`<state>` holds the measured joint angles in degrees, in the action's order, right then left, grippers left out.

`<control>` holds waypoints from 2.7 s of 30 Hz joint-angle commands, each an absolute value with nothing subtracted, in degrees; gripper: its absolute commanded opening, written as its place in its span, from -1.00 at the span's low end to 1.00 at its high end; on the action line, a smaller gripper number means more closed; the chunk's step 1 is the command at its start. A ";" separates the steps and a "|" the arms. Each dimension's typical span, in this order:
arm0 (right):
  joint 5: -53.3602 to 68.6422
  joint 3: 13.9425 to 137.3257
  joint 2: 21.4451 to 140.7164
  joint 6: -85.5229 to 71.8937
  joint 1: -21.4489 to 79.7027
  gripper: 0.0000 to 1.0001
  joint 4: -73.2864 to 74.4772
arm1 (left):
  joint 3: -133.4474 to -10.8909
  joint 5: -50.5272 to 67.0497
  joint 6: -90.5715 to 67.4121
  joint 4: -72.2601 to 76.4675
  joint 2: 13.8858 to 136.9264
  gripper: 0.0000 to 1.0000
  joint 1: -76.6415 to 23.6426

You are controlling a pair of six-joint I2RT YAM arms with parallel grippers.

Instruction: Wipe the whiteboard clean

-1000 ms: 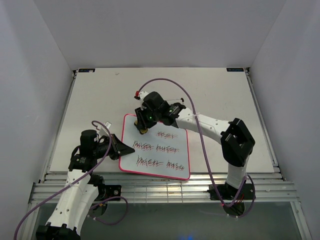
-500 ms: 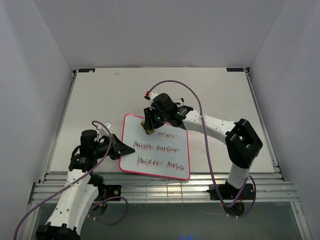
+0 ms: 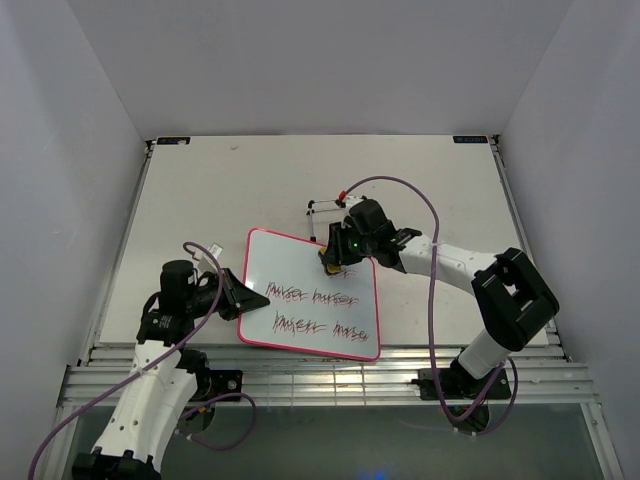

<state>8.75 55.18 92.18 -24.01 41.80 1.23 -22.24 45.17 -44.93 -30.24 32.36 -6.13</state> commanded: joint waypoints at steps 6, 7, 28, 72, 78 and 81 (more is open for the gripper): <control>7.21 55.45 90.44 -31.36 49.39 -0.60 2.11 | -24.34 42.54 -41.31 -29.97 31.38 -1.00 -6.59; 6.86 55.98 90.44 -31.90 51.05 -0.60 1.76 | -24.35 42.54 -41.31 -29.88 31.29 -1.00 -6.59; 5.27 40.02 86.23 -32.35 42.64 -0.61 1.15 | -24.43 42.19 -41.40 -30.15 31.82 -1.00 -6.59; 10.81 41.16 90.71 -26.11 33.41 -0.67 1.50 | -24.61 40.34 -41.49 -31.38 31.55 -1.00 -6.68; 11.69 36.30 89.13 -24.09 27.16 -0.68 0.70 | -24.79 39.99 -41.57 -31.73 31.64 -1.00 -6.68; 11.95 35.25 87.20 -23.12 24.79 -0.68 0.70 | -24.87 39.90 -41.57 -31.90 31.73 -1.00 -6.68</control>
<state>12.97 38.20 87.31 -26.52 26.22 -5.48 -23.03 43.51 -45.45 -30.94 32.03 -6.24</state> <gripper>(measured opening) 0.393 0.181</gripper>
